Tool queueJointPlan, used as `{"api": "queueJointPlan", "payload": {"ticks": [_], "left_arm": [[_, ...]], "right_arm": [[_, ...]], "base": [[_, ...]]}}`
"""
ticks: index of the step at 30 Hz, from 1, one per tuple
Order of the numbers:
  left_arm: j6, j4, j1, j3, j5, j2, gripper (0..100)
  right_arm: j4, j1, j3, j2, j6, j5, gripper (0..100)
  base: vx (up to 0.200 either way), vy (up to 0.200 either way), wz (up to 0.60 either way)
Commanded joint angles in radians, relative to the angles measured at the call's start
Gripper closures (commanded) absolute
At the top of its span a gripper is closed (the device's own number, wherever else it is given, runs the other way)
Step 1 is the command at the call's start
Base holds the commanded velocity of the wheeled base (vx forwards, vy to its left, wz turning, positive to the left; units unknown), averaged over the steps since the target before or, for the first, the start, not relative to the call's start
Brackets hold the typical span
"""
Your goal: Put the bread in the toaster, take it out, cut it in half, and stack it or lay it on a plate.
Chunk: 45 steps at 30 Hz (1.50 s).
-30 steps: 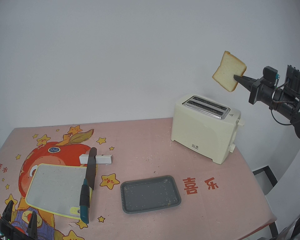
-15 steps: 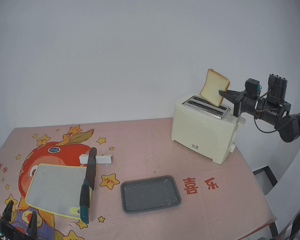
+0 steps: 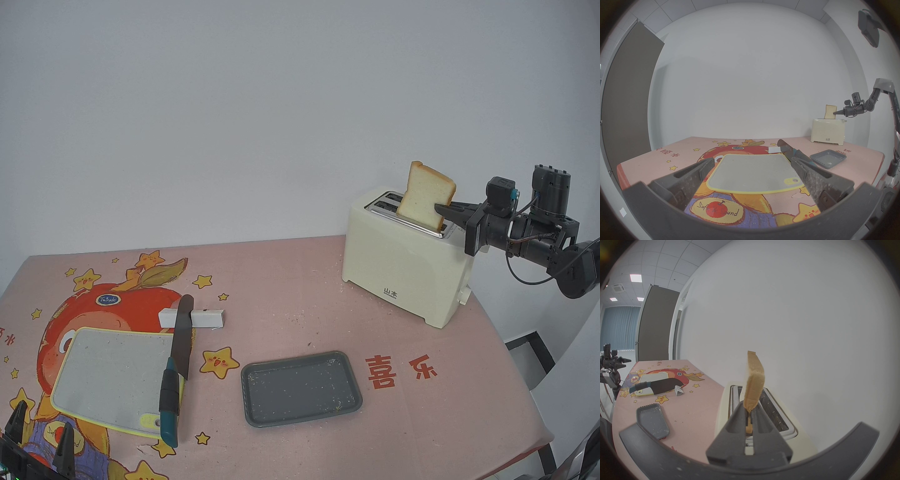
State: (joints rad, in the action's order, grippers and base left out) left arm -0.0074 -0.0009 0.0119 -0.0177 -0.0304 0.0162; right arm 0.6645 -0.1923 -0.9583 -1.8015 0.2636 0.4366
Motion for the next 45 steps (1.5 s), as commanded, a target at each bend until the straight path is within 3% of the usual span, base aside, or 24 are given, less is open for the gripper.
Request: {"api": "queueJointPlan", "payload": {"ticks": [1, 36, 37, 45], "left_arm": [[0.000, -0.001, 0.000, 0.018, -0.002, -0.007, 0], [0.000, 0.001, 0.000, 0.018, -0.002, -0.007, 0], [0.000, -0.001, 0.000, 0.018, -0.002, -0.007, 0], [0.000, -0.001, 0.000, 0.018, -0.002, -0.007, 0]], "right_arm": [[0.000, 0.001, 0.007, 0.010, 0.000, 0.001, 100], [0.001, -0.007, 0.023, 0.007, 0.042, 0.001, 100], [0.001, -0.006, 0.024, 0.007, 0.043, 0.001, 0], [0.003, -0.004, 0.029, 0.011, 0.039, 0.004, 0]], "base": [[0.000, 0.000, 0.00], [0.000, 0.000, 0.00], [0.000, 0.000, 0.00], [0.000, 0.000, 0.00]]}}
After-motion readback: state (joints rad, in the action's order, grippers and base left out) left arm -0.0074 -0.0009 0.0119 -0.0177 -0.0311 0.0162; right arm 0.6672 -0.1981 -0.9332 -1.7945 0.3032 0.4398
